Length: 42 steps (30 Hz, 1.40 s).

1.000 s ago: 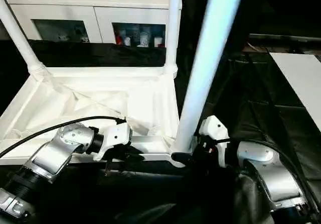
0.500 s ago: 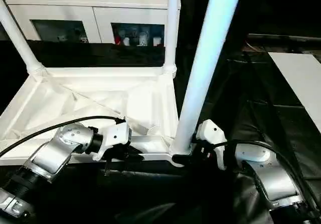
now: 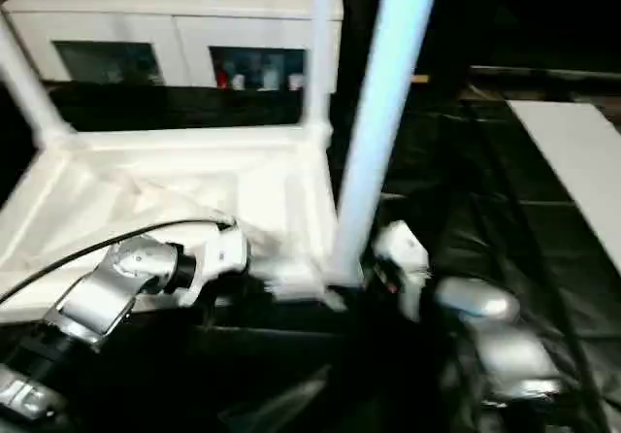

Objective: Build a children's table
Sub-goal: Rotate leg to tighten

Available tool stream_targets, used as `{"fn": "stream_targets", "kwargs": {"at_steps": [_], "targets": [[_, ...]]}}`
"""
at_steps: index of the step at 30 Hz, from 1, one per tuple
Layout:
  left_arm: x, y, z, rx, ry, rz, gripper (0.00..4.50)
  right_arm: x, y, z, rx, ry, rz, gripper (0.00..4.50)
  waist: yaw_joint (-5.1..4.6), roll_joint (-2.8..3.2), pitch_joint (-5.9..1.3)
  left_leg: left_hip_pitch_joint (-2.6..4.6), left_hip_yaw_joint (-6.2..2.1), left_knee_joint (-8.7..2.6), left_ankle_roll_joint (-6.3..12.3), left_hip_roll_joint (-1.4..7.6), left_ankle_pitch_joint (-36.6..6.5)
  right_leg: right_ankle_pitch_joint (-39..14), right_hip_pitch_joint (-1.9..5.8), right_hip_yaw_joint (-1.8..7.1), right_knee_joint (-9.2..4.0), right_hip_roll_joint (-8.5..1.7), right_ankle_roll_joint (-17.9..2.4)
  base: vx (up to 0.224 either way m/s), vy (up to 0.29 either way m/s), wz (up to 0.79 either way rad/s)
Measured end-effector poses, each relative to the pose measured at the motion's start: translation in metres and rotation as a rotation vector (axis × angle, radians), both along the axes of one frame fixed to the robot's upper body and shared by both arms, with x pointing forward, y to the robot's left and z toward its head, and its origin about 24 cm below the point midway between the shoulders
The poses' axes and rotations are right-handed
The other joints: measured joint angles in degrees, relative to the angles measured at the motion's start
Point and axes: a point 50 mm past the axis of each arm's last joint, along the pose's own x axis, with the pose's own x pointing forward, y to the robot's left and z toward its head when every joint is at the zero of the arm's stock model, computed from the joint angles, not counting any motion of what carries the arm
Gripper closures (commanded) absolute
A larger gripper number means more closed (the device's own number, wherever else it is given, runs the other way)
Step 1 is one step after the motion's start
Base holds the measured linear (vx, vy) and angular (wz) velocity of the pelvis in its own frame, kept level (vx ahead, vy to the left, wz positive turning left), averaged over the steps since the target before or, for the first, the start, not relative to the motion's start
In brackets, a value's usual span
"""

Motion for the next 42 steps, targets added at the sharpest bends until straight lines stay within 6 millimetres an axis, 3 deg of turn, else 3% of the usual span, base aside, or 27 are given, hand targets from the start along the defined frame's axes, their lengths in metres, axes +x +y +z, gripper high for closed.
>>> {"fn": "stream_targets", "kwargs": {"at_steps": [9, 10, 11, 14, 16, 18, 21, 24, 28, 34, 40, 42], "targets": [[0.018, -0.024, -0.002, 0.008, -0.071, 0.238, 4.5, 0.039, 0.049, -0.007, 0.006, -0.037, -0.414, 1.8, -0.68, -0.17, -0.07, -0.02, -0.1, 0.01, -0.2, -0.01, 0.1, 0.0, -0.08, -0.02, -0.04, 0.03, 0.1, 0.0, 0.0, 0.0], [0.019, -0.025, -0.002, 0.011, -0.077, 0.244, 4.5, 0.04, 0.051, -0.007, 0.003, -0.04, -0.423, 1.8, -0.67, -0.17, -0.07, -0.02, -0.11, 0.01, -0.2, -0.01, 0.1, 0.0, -0.08, -0.03, -0.05, 0.03, 0.1, 0.0, 0.0, 0.0], [0.019, -0.025, -0.002, 0.012, -0.08, 0.246, 4.5, 0.04, 0.051, -0.007, 0.004, -0.042, -0.422, 1.45, -0.64, -0.17, -0.07, -0.03, -0.12, 0.01, -0.2, -0.01, 0.1, 0.0, -0.08, -0.03, -0.05, 0.03, 0.0, 0.0, 0.0, 0.0], [0.019, -0.025, -0.001, 0.014, -0.085, 0.243, 4.5, 0.041, 0.051, -0.006, 0.019, -0.047, -0.416, 1.45, -0.56, -0.2, -0.07, -0.08, -0.12, 0.01, -0.2, 0.0, 0.1, 0.0, -0.07, -0.03, -0.03, 0.03, 0.0, 0.0, 0.0, 0.0], [0.019, -0.024, -0.001, 0.022, -0.095, 0.231, 4.5, 0.039, 0.048, -0.006, 0.023, -0.052, -0.409, 1.05, -0.39, -0.2, -0.07, -0.1, -0.12, 0.0, -0.2, 0.0, 0.1, 0.0, -0.07, -0.04, -0.01, 0.03, 0.0, 0.0, 0.0, 0.0], [0.017, -0.023, 0.0, 0.03, -0.108, 0.201, 4.5, 0.036, 0.039, -0.005, 0.014, -0.066, -0.388, 1.05, 0.0, -0.19, -0.07, -0.11, -0.12, -0.02, -0.19, 0.02, 0.1, 0.2, -0.11, -0.05, 0.03, 0.03, -0.3, 0.0, 0.0, 0.0], [0.015, -0.018, 0.002, 0.04, -0.118, 0.143, 4.5, 0.031, 0.028, 0.0, 0.021, -0.067, -0.327, 0.66, 0.26, -0.17, -0.06, -0.18, -0.12, -0.05, -0.18, 0.09, 0.1, 0.2, -0.14, -0.15, 0.07, 0.04, -0.3, 0.0, 0.0, 0.0], [0.009, -0.012, 0.003, 0.039, -0.121, 0.065, 4.5, 0.023, 0.011, 0.008, -0.012, -0.066, -0.199, 0.66, 0.95, -0.16, -0.06, -0.13, -0.12, -0.08, 0.05, 0.24, 0.2, 0.2, -0.16, -0.35, 0.05, 0.04, -0.2, 0.018, -0.002, 0.02], [-0.004, 0.004, 0.003, 0.035, -0.083, -0.065, 4.5, -0.006, -0.019, 0.019, -0.02, -0.03, 0.067, 0.66, 2.55, -0.14, -0.03, -0.14, -0.1, -0.13, 0.2, 0.41, 0.2, 0.0, -0.13, -0.55, 0.05, 0.05, -0.1, 0.0, 0.0, 0.0], [-0.01, 0.011, 0.003, 0.015, -0.01, -0.141, 4.5, -0.02, -0.026, 0.019, -0.027, 0.022, 0.206, 0.66, 2.98, 0.0, -0.05, -0.12, 0.01, -0.12, -0.21, 0.52, 0.1, 0.0, -0.07, -0.61, 0.1, 0.03, -0.1, 0.0, 0.0, 0.0], [-0.011, 0.014, 0.003, 0.017, 0.008, -0.165, 4.5, -0.018, -0.02, 0.019, -0.028, 0.03, 0.257, 0.66, 3.09, -0.01, -0.05, -0.15, 0.02, -0.12, -0.32, 0.55, 0.2, 0.0, -0.05, -0.61, 0.12, 0.03, -0.1, 0.0, 0.0, 0.0], [-0.011, 0.014, 0.003, 0.016, 0.008, -0.169, 4.5, -0.016, -0.018, 0.018, -0.021, 0.035, 0.26, 0.94, 3.13, -0.01, -0.05, -0.16, 0.02, -0.12, -0.32, 0.56, 0.2, 0.0, -0.04, -0.61, 0.12, 0.03, -0.1, 0.0, 0.0, 0.0]]}}
